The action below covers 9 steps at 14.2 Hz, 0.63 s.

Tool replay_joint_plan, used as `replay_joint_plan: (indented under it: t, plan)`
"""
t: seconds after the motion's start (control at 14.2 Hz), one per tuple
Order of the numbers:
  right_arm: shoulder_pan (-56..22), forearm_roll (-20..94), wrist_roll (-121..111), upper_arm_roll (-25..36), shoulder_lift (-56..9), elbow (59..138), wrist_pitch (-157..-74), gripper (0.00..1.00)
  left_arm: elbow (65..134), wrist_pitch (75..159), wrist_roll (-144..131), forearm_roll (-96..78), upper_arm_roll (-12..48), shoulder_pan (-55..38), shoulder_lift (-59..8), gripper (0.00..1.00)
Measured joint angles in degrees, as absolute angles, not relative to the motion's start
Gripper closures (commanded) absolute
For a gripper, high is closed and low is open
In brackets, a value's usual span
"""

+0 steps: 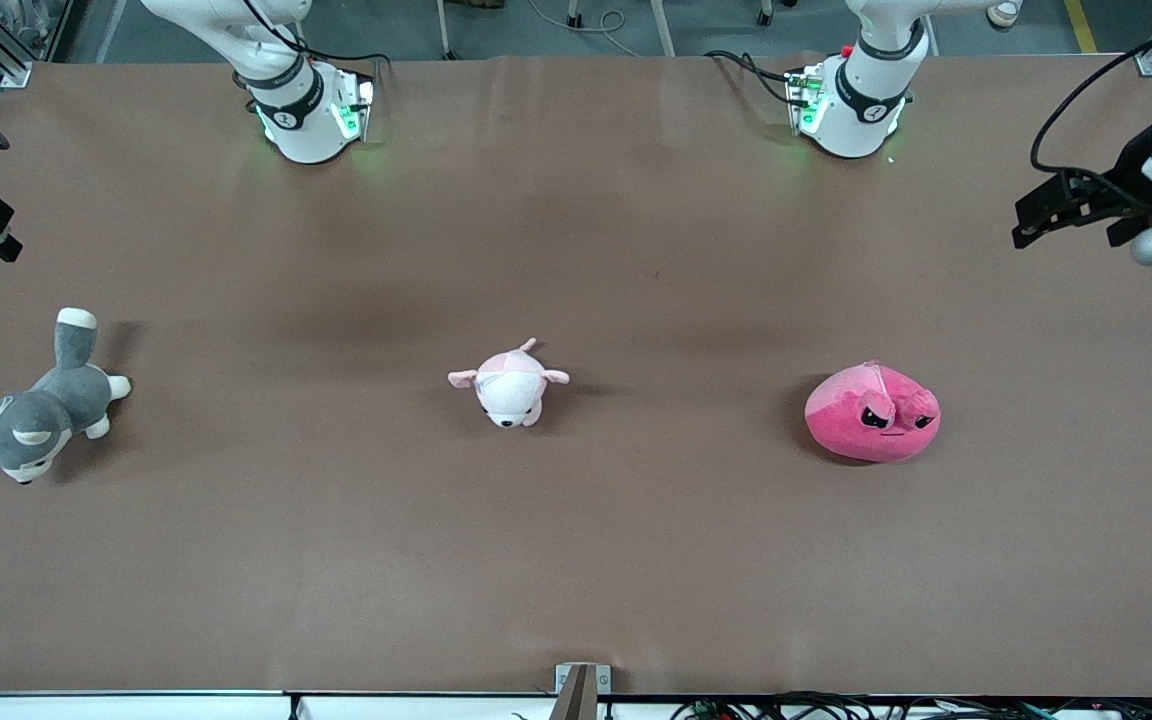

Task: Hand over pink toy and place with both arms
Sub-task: 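Move the left gripper toward the pink plush toy, then lower the left gripper onto the pink plush and close on it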

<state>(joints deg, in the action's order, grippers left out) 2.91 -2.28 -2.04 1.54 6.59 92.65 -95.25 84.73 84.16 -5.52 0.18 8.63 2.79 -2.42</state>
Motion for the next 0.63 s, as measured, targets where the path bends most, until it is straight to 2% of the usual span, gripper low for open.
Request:
replay_joint_plan:
  t: [0.35, 0.63]
  plan:
    - [2.94, -2.28, -2.03, 1.57, 6.56, 92.68, -95.25, 0.0, 87.87, 93.69, -5.62, 0.18, 8.62, 2.79, -9.37, 0.0]
    - [3.0, -2.28, -2.03, 1.59, 6.55, 92.69, -95.24, 0.0, 96.62, 107.59, -5.65, 0.18, 8.59, 2.84, -10.92, 0.0]
